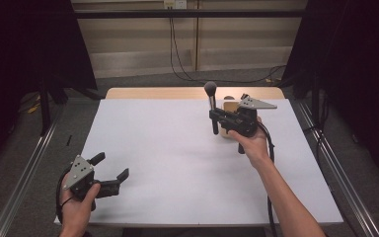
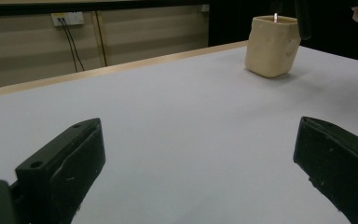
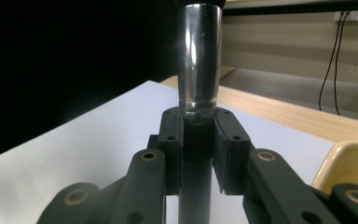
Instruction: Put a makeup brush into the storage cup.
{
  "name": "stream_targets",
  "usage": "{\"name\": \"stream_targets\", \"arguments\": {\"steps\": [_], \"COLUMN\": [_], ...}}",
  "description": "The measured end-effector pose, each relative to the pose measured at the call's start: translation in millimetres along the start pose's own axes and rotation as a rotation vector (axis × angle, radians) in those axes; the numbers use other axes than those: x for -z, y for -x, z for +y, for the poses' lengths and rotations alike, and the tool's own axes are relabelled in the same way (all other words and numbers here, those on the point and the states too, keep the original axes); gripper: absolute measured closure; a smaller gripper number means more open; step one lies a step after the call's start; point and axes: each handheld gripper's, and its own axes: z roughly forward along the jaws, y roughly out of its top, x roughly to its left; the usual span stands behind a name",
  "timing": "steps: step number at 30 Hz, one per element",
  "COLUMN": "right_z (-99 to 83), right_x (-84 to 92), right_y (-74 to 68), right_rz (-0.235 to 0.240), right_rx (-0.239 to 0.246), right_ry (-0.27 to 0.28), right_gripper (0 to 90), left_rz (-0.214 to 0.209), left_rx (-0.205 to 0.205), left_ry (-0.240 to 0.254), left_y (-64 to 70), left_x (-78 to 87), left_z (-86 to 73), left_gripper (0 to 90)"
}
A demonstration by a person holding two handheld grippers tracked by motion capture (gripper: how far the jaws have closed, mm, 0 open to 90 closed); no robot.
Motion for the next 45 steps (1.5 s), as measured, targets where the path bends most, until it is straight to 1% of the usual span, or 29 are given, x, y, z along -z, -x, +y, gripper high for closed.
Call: {"name": "stream_targets", "arguments": {"steps": [4, 7, 8, 9, 11, 13, 14, 16, 18, 19, 20, 23, 28, 29, 31, 40, 44, 45], "right_z": [6.7, 9.5, 10.5, 11.2, 14.1, 17.8, 19.8, 23.8, 27.1, 28.9, 30.3, 32.6, 35.5, 36.2, 38.3, 43.4, 45.4, 45.8], "right_x": [5.3, 9.0, 10.3, 10.9, 13.0, 14.9, 15.9, 17.7, 19.4, 20.3, 21.0, 23.1, 27.0, 27.5, 28.1, 23.9, 20.9, 20.3], "right_y": [4.0, 9.0, 10.8, 11.6, 13.3, 14.9, 15.8, 17.4, 18.6, 19.9, 22.2, 27.3, 33.4, 34.5, 36.8, 48.7, 53.4, 54.4], "right_rz": [-0.013, -0.023, -0.029, -0.032, -0.039, -0.047, -0.048, -0.057, -0.063, -0.074, -0.080, -0.097, -0.118, -0.122, -0.131, -0.174, -0.197, -0.209], "right_rx": [0.002, -0.007, -0.007, -0.009, -0.007, -0.006, -0.004, -0.002, 0.001, 0.010, 0.013, 0.007, 0.005, 0.006, 0.009, -0.008, -0.005, 0.004], "right_ry": [0.020, 0.042, 0.045, 0.047, 0.055, 0.065, 0.068, 0.075, 0.076, 0.075, 0.075, 0.083, 0.097, 0.099, 0.100, 0.107, 0.107, 0.107], "right_gripper": [75.4, 75.4, 75.4, 75.4, 75.4, 75.4, 75.4, 75.4, 75.4, 75.4, 75.3, 75.3, 75.3, 75.3, 75.3, 75.3, 75.3, 75.3], "left_rz": [0.000, -0.003, -0.006, -0.014, -0.012, -0.020, -0.018, -0.021, -0.014, -0.008, -0.011, -0.003, -0.009, -0.011, -0.008, -0.004, -0.009, -0.013], "left_rx": [0.001, 0.017, 0.029, 0.029, 0.025, 0.034, 0.032, 0.044, 0.038, 0.043, 0.045, 0.046, 0.049, 0.039, 0.033, 0.040, 0.036, 0.039], "left_ry": [0.008, 0.021, 0.029, 0.033, 0.035, 0.041, 0.042, 0.048, 0.045, 0.046, 0.048, 0.044, 0.046, 0.043, 0.042, 0.043, 0.045, 0.046], "left_y": [-0.6, -0.7, -0.3, -0.8, -0.6, -0.2, -0.2, 0.2, -0.3, -0.7, -1.1, -1.5, -0.9, -1.0, -0.2, -0.2, 0.1, 0.1], "left_x": [-0.2, -0.2, -0.4, -0.4, -0.8, -1.2, -1.1, -1.0, -0.4, 0.1, 0.1, 0.3, 0.2, 0.5, 0.8, 2.2, 1.6, 2.0], "left_z": [0.6, 0.8, 0.7, 1.0, 1.2, 1.4, 1.6, 1.4, 1.4, 1.2, 1.1, 0.8, 0.8, 1.0, 0.8, 0.4, 0.5, 0.5], "left_gripper": [2.1, 2.1, 2.1, 2.1, 2.1, 2.1, 2.1, 2.1, 2.1, 2.1, 2.1, 2.1, 2.1, 2.1, 2.1, 2.1, 2.1, 2.1]}}
